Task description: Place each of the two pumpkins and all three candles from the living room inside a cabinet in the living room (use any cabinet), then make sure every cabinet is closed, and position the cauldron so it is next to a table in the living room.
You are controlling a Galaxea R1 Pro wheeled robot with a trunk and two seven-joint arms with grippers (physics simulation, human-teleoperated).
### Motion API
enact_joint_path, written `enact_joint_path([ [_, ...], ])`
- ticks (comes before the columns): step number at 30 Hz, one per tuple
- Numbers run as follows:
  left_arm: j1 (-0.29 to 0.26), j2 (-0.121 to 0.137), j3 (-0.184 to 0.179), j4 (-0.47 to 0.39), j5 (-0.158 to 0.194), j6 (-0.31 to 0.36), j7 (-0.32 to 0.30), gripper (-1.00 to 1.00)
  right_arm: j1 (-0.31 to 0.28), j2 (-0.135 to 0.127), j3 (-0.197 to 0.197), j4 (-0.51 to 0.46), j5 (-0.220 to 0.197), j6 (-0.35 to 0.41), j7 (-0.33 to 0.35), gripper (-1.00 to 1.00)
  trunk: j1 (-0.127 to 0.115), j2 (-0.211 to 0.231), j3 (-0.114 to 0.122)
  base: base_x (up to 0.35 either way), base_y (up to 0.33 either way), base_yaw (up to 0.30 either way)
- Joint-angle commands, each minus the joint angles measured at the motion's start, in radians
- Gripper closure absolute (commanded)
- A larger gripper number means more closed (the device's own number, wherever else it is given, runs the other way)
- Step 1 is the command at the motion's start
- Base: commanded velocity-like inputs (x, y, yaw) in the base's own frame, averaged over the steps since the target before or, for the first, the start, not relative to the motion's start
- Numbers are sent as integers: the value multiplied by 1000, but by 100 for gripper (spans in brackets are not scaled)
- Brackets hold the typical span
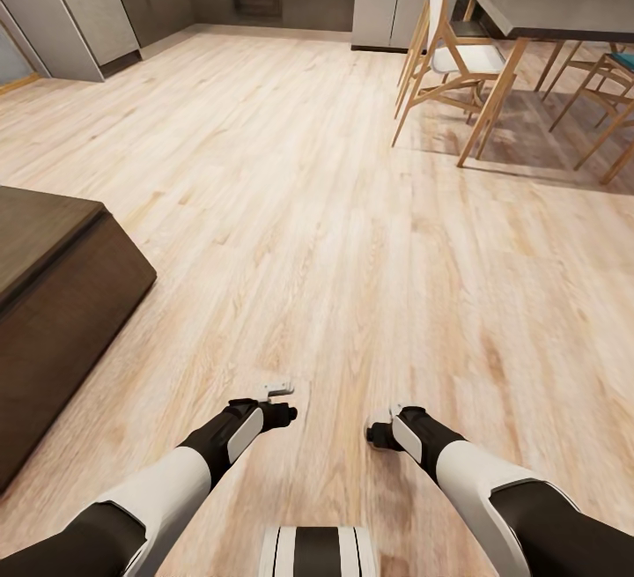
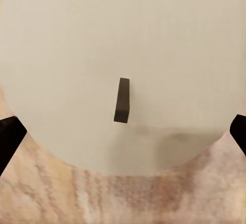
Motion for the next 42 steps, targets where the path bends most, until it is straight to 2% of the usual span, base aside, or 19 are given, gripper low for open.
enact_joint_path([
  [1, 0, 1, -8, -2, 11, 3, 9, -100, 0, 0, 8, -2, -11, 5, -6, -100, 0, 0, -1, 5, 0, 0],
  [7, 0, 1, -8, -2, 11, 3, 9, -100, 0, 1, 8, -2, -11, 5, -6, -100, 0, 0, -1, 184, 27, 0],
  [22, 0, 1, -8, -2, 11, 3, 9, -100, 0, 0, 8, -2, -11, 5, -6, -100, 0, 0, -1, 11, 2, 0],
  [23, 0, 1, -8, -2, 11, 3, 9, -100, 0, 0, 8, -2, -11, 5, -6, 100, 0, 0, -1, 0, 0, 0],
  [42, 0, 1, -8, -2, 11, 3, 9, -100, 0, 1, 8, -2, -11, 5, -5, 100, 0, 0, -1, 0, 0, 0],
])
